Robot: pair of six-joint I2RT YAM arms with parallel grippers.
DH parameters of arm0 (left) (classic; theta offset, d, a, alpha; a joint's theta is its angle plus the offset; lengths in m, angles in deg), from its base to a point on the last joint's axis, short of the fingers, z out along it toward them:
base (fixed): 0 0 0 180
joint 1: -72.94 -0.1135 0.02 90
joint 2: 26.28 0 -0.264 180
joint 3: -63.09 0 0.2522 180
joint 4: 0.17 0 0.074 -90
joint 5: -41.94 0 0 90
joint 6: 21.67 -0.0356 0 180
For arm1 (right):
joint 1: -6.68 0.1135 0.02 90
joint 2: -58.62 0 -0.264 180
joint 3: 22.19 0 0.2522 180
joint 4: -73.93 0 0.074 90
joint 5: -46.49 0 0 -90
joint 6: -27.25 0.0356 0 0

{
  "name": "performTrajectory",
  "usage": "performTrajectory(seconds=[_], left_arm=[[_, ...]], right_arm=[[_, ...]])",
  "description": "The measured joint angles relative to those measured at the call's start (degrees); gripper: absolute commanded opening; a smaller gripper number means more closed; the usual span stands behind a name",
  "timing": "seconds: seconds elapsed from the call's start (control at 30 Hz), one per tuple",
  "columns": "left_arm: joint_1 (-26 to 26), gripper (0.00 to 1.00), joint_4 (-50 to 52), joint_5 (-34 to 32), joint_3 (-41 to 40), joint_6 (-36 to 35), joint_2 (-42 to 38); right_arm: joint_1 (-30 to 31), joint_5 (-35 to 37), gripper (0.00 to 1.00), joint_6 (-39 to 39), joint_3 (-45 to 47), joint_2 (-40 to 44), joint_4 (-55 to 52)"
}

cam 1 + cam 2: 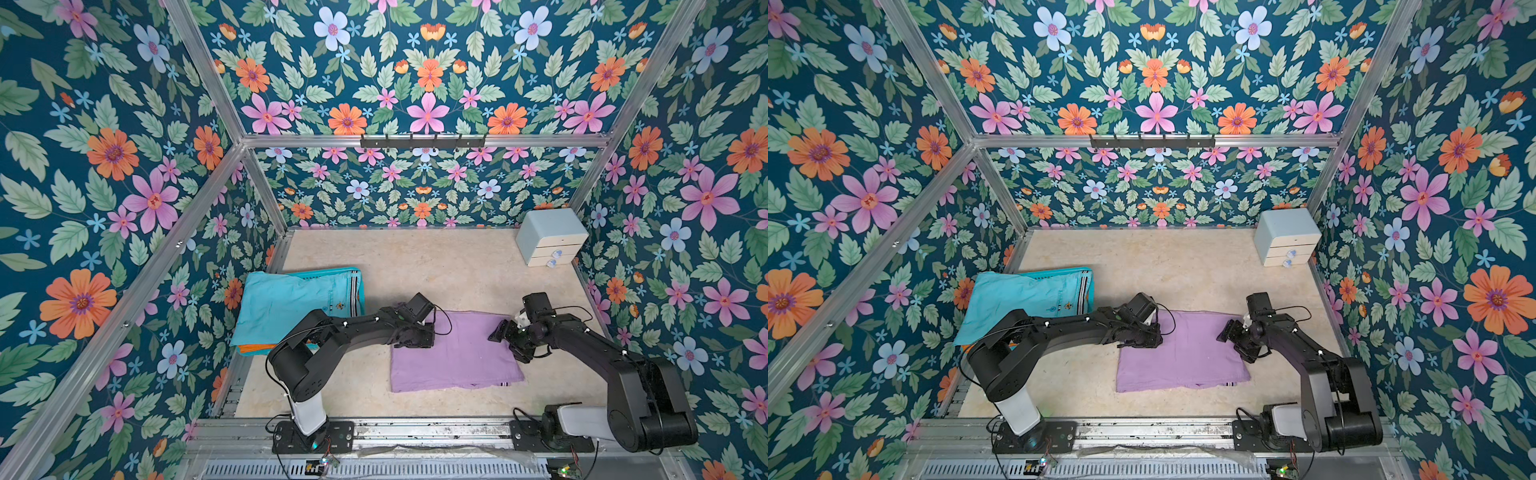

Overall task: Put the folded long pants in the basket
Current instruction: Pick up the long pant at the center of the board.

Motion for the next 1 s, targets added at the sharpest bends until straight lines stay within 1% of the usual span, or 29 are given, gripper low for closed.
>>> performTrajectory(seconds=[0.13, 0.17, 0.2, 0.37, 0.43, 0.5, 0.57, 0.67, 0.8, 1.0], left_arm=[[0.11, 0.28, -0.11, -0.04, 0.00, 0.00, 0.09], [0.15, 0.28, -0.13, -0.11, 0.02, 0.00, 0.13], [0.17, 0.28, -0.15, -0.13, 0.07, 0.02, 0.20], [0.42, 0.30, -0.11, -0.39, 0.55, 0.02, 0.44], [0.46, 0.36, -0.04, -0.59, 0.57, 0.00, 0.15], [0.55, 0.42, 0.28, -1.05, 0.61, 0.04, -0.66], [0.72, 0.50, 1.20, -1.97, 0.70, 0.00, -2.69], [0.66, 0.60, 2.60, -4.72, 1.31, 0.00, -6.62], [0.61, 0.63, 4.24, -9.03, 0.90, 0.02, -10.51], [0.61, 0.64, 8.26, -13.73, -2.16, 1.66, -10.71]], right_arm=[[0.87, -1.81, 0.66, -0.11, 0.09, -1.18, 1.27], [1.03, -2.08, 0.62, -0.13, 0.07, -1.51, 1.38], [1.11, -2.14, 0.57, -0.17, -0.02, -1.81, 1.36], [1.31, -2.67, 0.20, -0.85, 0.26, -3.58, 2.12], [1.46, -2.97, 0.08, -1.11, 0.48, -4.04, 2.73], [1.46, -2.95, 0.00, -1.16, 0.48, -4.07, 2.82], [1.46, -2.86, 0.00, -1.20, 0.33, -3.82, 2.80], [1.62, -1.90, 0.00, -1.27, -0.20, -3.13, 1.88], [1.60, 1.31, 0.00, -1.46, -0.96, -1.86, -1.11], [1.64, 2.75, 0.00, -1.66, -1.31, -1.73, -2.14]])
